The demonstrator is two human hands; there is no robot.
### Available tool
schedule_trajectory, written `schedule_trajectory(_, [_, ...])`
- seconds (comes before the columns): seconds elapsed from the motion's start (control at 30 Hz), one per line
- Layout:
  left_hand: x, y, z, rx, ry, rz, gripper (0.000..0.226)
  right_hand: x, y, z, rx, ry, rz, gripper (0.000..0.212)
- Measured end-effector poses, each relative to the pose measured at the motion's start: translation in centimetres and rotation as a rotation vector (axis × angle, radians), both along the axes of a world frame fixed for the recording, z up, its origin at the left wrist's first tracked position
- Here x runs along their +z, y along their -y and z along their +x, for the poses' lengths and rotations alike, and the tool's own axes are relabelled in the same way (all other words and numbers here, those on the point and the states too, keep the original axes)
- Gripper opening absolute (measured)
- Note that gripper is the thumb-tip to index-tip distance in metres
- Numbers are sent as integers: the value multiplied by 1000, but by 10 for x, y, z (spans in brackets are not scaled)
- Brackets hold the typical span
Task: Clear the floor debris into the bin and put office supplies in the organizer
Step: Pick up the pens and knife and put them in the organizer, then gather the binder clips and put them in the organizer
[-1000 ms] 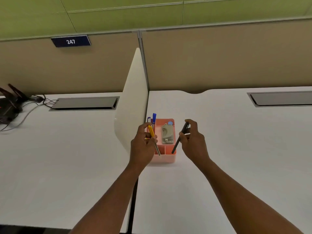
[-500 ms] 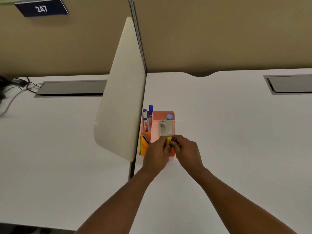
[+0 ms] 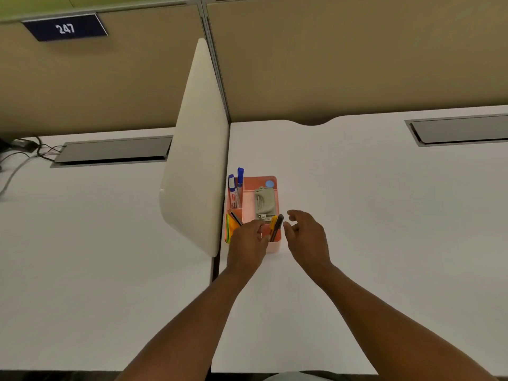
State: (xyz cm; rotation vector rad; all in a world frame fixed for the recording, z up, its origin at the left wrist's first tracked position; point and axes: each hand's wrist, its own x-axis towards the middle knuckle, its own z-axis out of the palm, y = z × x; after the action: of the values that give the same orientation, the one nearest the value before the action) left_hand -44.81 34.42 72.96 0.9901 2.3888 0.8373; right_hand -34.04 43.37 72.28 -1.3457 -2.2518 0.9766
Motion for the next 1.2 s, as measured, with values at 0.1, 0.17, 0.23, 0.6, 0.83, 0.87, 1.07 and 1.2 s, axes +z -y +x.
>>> schedule_trajectory(0.1, [5, 24, 8, -15, -20, 55, 20, 3, 21, 16, -15, -11, 32, 35])
schedule_trajectory(0.17, [9, 43, 16, -27, -22, 96, 22, 4, 39, 28, -3, -11, 59, 33])
schedule_trajectory(0.23, [13, 65, 28, -42, -35, 133, 22, 6, 61, 43, 6, -29, 62, 35])
schedule_trajectory(0.6, [24, 223, 122, -157, -99, 153, 28, 21, 220, 158, 4, -38, 92, 47])
schedule_trajectory(0.83, [27, 316, 200, -116, -29, 198, 22, 30, 310, 258, -53, -49, 141, 43])
schedule_trajectory(0.87, [27, 327, 210, -95, -20, 211, 21, 31, 319, 273, -75, -58, 146, 43])
schedule_trajectory(1.07, [8, 369, 267, -20, 79, 208, 19, 10, 350, 339, -195, 9, 94, 42])
schedule_trajectory(1.2, [-36, 385, 307, 13, 91, 136, 16, -31, 363, 380, -136, 47, 20, 43])
